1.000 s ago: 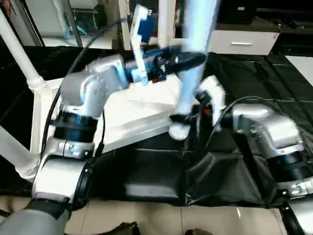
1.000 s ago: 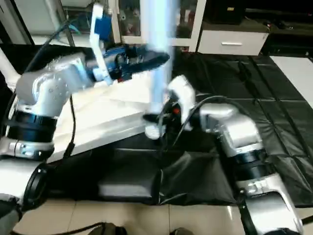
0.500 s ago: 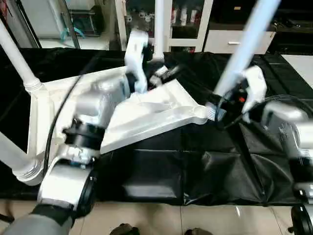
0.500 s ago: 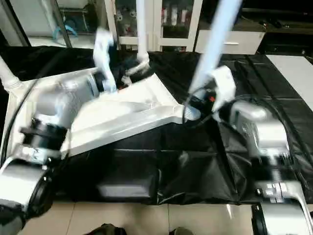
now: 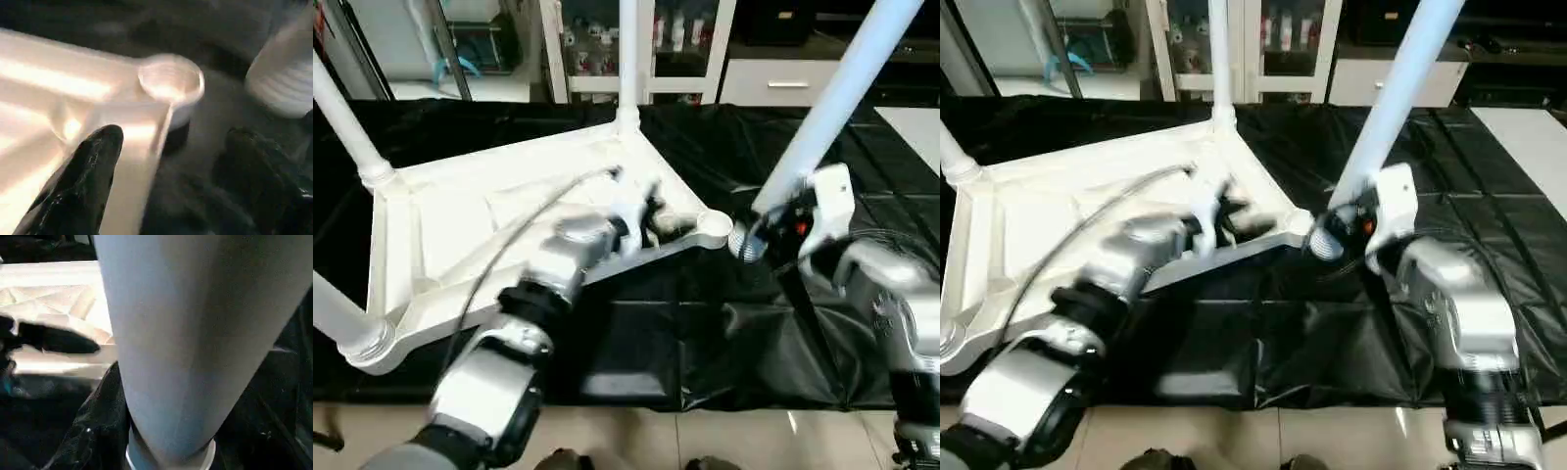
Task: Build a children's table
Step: Insert table leg to table base
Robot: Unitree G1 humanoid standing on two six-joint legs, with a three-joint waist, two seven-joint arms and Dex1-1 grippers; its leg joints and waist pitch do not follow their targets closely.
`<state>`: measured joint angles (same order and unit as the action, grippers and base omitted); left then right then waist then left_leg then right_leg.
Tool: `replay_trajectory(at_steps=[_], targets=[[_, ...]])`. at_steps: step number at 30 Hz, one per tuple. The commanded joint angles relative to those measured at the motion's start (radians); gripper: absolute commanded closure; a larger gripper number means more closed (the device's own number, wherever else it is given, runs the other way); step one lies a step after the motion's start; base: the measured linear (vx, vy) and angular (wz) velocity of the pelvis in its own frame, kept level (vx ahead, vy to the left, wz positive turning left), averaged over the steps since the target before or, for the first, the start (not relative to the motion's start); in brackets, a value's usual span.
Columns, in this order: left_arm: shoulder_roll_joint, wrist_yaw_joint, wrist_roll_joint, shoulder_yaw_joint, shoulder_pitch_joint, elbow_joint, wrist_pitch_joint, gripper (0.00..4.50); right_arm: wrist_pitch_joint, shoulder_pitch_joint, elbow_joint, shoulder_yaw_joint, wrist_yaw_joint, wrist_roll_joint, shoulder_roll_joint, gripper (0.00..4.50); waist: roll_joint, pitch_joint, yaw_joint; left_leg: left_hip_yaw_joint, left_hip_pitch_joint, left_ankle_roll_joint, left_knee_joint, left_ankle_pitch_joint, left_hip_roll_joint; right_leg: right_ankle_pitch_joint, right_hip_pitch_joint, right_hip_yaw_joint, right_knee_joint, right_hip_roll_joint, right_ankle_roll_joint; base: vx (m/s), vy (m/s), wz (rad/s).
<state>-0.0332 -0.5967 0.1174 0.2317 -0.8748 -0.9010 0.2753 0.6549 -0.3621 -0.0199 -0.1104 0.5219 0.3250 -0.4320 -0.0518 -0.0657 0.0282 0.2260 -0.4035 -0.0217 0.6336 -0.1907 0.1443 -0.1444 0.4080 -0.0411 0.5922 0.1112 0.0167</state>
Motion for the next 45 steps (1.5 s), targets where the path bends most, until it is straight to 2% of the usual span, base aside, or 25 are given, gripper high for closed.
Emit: replay_trajectory(at_steps=[1, 2, 3, 4, 9, 11, 13, 17, 19, 21, 22, 24, 25, 26, 28, 29, 31, 32, 35, 36, 37, 38, 39, 44, 45], targets=[[-0.003, 0.017, -0.037, 0.012, -0.026, -0.039, -0.031, 1.00, 0.017, -0.003, -0.046, -0.021, -0.004, 0.018, -0.015, 2.62, 0.012, 0.084, -0.008, -0.055, 0.040, 0.023, -0.093, -0.322, 0.071, -0.319, -0.034, 0.024, -0.081, 0.042, -0.203, 0.000, 0.000, 0.00], [-0.002, 0.033, -0.055, 0.020, -0.032, -0.070, -0.048, 1.00, 0.025, 0.002, -0.058, -0.023, -0.003, 0.020, -0.022, 2.62, 0.013, 0.084, -0.009, -0.055, 0.038, 0.017, -0.093, -0.319, 0.070, -0.320, -0.035, 0.024, -0.083, 0.041, -0.204, 0.000, 0.000, 0.00], [-0.003, 0.056, -0.075, 0.030, -0.038, -0.100, -0.063, 1.00, 0.033, 0.009, -0.071, -0.025, 0.000, 0.023, -0.029, 2.62, 0.009, 0.084, -0.012, -0.055, 0.038, 0.010, -0.092, -0.318, 0.069, -0.323, -0.035, 0.024, -0.082, 0.042, -0.206, 0.000, 0.000, 0.00], [-0.001, 0.077, -0.089, 0.032, -0.045, -0.128, -0.077, 1.22, 0.045, 0.015, -0.086, -0.026, 0.003, 0.028, -0.035, 2.62, 0.009, 0.085, -0.016, -0.056, 0.039, 0.005, -0.090, -0.324, 0.068, -0.335, -0.034, 0.022, -0.084, 0.041, -0.202, 0.000, 0.000, 0.00], [0.016, 0.081, -0.097, 0.011, -0.075, -0.211, -0.103, 1.61, 0.074, 0.030, -0.124, -0.020, 0.009, 0.034, -0.049, 2.62, 0.008, 0.086, -0.029, -0.056, 0.033, -0.020, -0.088, -0.300, 0.068, -0.327, -0.036, 0.020, -0.085, 0.041, -0.212, 0.000, 0.000, 0.00], [0.020, 0.078, -0.097, 0.008, -0.081, -0.222, -0.105, 1.87, 0.075, 0.030, -0.124, -0.021, 0.011, 0.034, -0.052, 2.62, 0.009, 0.087, -0.030, -0.055, 0.036, -0.021, -0.088, -0.301, 0.069, -0.326, -0.034, 0.020, -0.085, 0.042, -0.217, 0.000, 0.000, 0.00], [0.029, 0.053, -0.083, -0.012, -0.090, -0.243, -0.100, 1.94, 0.083, 0.028, -0.131, -0.018, 0.012, 0.041, -0.055, 2.62, 0.009, 0.085, -0.031, -0.054, 0.036, -0.020, -0.088, -0.310, 0.069, -0.337, -0.032, 0.020, -0.088, 0.043, -0.223, 0.000, 0.000, 0.00], [0.042, 0.003, -0.070, -0.031, -0.111, -0.277, -0.069, 2.31, 0.086, 0.022, -0.127, -0.010, 0.023, 0.045, -0.066, 2.62, 0.014, 0.084, -0.030, -0.056, 0.037, -0.017, -0.089, -0.322, 0.070, -0.366, -0.031, 0.020, -0.089, 0.045, -0.217, 0.000, 0.000, 0.00], [0.041, -0.003, -0.072, -0.034, -0.120, -0.291, -0.059, 2.36, 0.088, 0.016, -0.125, -0.006, 0.026, 0.044, -0.067, 2.62, 0.016, 0.084, -0.030, -0.055, 0.036, -0.019, -0.089, -0.313, 0.070, -0.356, -0.031, 0.020, -0.088, 0.044, -0.217, 0.000, 0.000, 0.00], [0.040, -0.004, -0.074, -0.036, -0.129, -0.305, -0.050, 2.70, 0.090, 0.011, -0.124, -0.003, 0.029, 0.044, -0.068, 2.62, 0.014, 0.084, -0.028, -0.055, 0.037, -0.023, -0.089, -0.301, 0.072, -0.334, -0.031, 0.021, -0.086, 0.045, -0.225, 0.000, 0.000, 0.00], [0.038, -0.007, -0.080, -0.034, -0.132, -0.311, -0.046, 2.70, 0.090, 0.008, -0.123, -0.001, 0.032, 0.043, -0.069, 2.62, 0.017, 0.084, -0.028, -0.055, 0.036, -0.025, -0.089, -0.299, 0.072, -0.329, -0.031, 0.021, -0.086, 0.045, -0.227, 0.000, 0.000, 0.00], [0.030, -0.026, -0.105, -0.019, -0.134, -0.323, -0.038, 2.78, 0.087, 0.000, -0.117, 0.004, 0.040, 0.042, -0.075, 2.62, 0.016, 0.084, -0.027, -0.054, 0.035, -0.030, -0.089, -0.291, 0.071, -0.324, -0.032, 0.021, -0.085, 0.046, -0.230, 0.000, 0.000, 0.00], [0.029, -0.030, -0.109, -0.017, -0.135, -0.325, -0.038, 2.89, 0.086, -0.001, -0.116, 0.005, 0.042, 0.042, -0.076, 2.62, 0.019, 0.084, -0.027, -0.054, 0.035, -0.034, -0.088, -0.285, 0.072, -0.327, -0.033, 0.022, -0.085, 0.047, -0.230, 0.000, 0.000, 0.00], [0.026, -0.044, -0.122, -0.011, -0.134, -0.331, -0.040, 3.15, 0.084, -0.004, -0.112, 0.008, 0.046, 0.042, -0.080, 2.62, 0.018, 0.084, -0.027, -0.054, 0.035, -0.036, -0.089, -0.280, 0.072, -0.329, -0.033, 0.022, -0.086, 0.047, -0.228, 0.000, 0.000, 0.00], [0.023, -0.058, -0.133, -0.002, -0.132, -0.332, -0.046, 3.19, 0.082, -0.005, -0.110, 0.010, 0.049, 0.042, -0.082, 2.62, 0.017, 0.084, -0.026, -0.054, 0.037, -0.035, -0.089, -0.277, 0.073, -0.323, -0.033, 0.022, -0.086, 0.047, -0.230, 0.000, 0.000, 0.00], [0.018, -0.074, -0.149, 0.015, -0.126, -0.331, -0.057, 3.25, 0.080, -0.008, -0.106, 0.012, 0.052, 0.041, -0.085, 2.62, 0.022, 0.084, -0.026, -0.053, 0.036, -0.037, -0.090, -0.277, 0.073, -0.322, -0.034, 0.022, -0.086, 0.047, -0.230, 0.000, 0.000, 0.00], [0.008, -0.104, -0.185, 0.051, -0.116, -0.333, -0.078, 3.38, 0.074, -0.012, -0.102, 0.017, 0.061, 0.039, -0.089, 2.62, 0.020, 0.080, -0.024, -0.053, 0.038, -0.039, -0.092, -0.291, 0.074, -0.354, -0.031, 0.023, -0.092, 0.048, -0.224, 0.000, 0.000, 0.00], [0.001, -0.134, -0.208, 0.077, -0.109, -0.329, -0.089, 3.48, 0.073, -0.016, -0.098, 0.019, 0.069, 0.040, -0.093, 2.62, 0.023, 0.078, -0.024, -0.054, 0.041, -0.031, -0.093, -0.310, 0.074, -0.387, -0.028, 0.022, -0.096, 0.049, -0.216, 0.000, 0.000, 0.00], [-0.015, -0.213, -0.243, 0.121, -0.093, -0.314, -0.113, 3.66, 0.069, -0.023, -0.095, 0.025, 0.086, 0.041, -0.100, 2.62, 0.021, 0.077, -0.025, -0.060, 0.041, -0.014, -0.098, -0.328, 0.077, -0.419, -0.030, 0.022, -0.097, 0.051, -0.201, 0.000, 0.000, 0.00], [-0.040, -0.312, -0.270, 0.159, -0.070, -0.284, -0.137, 3.79, 0.066, -0.026, -0.095, 0.030, 0.103, 0.044, -0.109, 2.62, 0.023, 0.077, -0.026, -0.061, 0.040, -0.010, -0.101, -0.332, 0.079, -0.413, -0.031, 0.022, -0.096, 0.051, -0.201, 0.000, 0.000, 0.00], [-0.060, -0.378, -0.275, 0.178, -0.051, -0.253, -0.154, 3.90, 0.064, -0.026, -0.096, 0.031, 0.113, 0.047, -0.112, 2.62, 0.029, 0.080, -0.026, -0.059, 0.041, -0.009, -0.103, -0.325, 0.082, -0.389, -0.032, 0.023, -0.093, 0.053, -0.207, 0.000, 0.000, 0.00], [-0.065, -0.392, -0.275, 0.182, -0.047, -0.246, -0.157, 3.96, 0.064, -0.026, -0.096, 0.031, 0.115, 0.048, -0.113, 2.62, 0.025, 0.080, -0.022, -0.061, 0.041, -0.011, -0.104, -0.312, 0.083, -0.371, -0.033, 0.024, -0.090, 0.055, -0.213, 0.000, 0.000, 0.00], [-0.097, -0.486, -0.271, 0.206, -0.016, -0.188, -0.182, 3.99, 0.062, -0.026, -0.097, 0.033, 0.129, 0.054, -0.116, 2.62, 0.024, 0.081, -0.022, -0.056, 0.040, -0.016, -0.105, -0.293, 0.082, -0.325, -0.031, 0.026, -0.087, 0.055, -0.230, 0.000, 0.000, 0.00], [-0.162, -0.552, -0.256, 0.226, 0.051, -0.048, -0.177, 4.42, 0.074, -0.021, -0.121, 0.039, 0.192, 0.105, -0.116, 2.62, 0.023, 0.084, -0.018, -0.053, 0.042, -0.023, -0.104, -0.283, 0.086, -0.271, -0.036, 0.028, -0.076, 0.060, -0.259, 0.000, 0.000, 0.00], [-0.173, -0.560, -0.251, 0.222, 0.065, -0.019, -0.172, 4.46, 0.081, -0.019, -0.129, 0.040, 0.212, 0.121, -0.117, 2.62, 0.022, 0.083, -0.015, -0.051, 0.043, -0.026, -0.103, -0.280, 0.085, -0.277, -0.034, 0.028, -0.077, 0.058, -0.260, 0.000, 0.000, 0.00]])
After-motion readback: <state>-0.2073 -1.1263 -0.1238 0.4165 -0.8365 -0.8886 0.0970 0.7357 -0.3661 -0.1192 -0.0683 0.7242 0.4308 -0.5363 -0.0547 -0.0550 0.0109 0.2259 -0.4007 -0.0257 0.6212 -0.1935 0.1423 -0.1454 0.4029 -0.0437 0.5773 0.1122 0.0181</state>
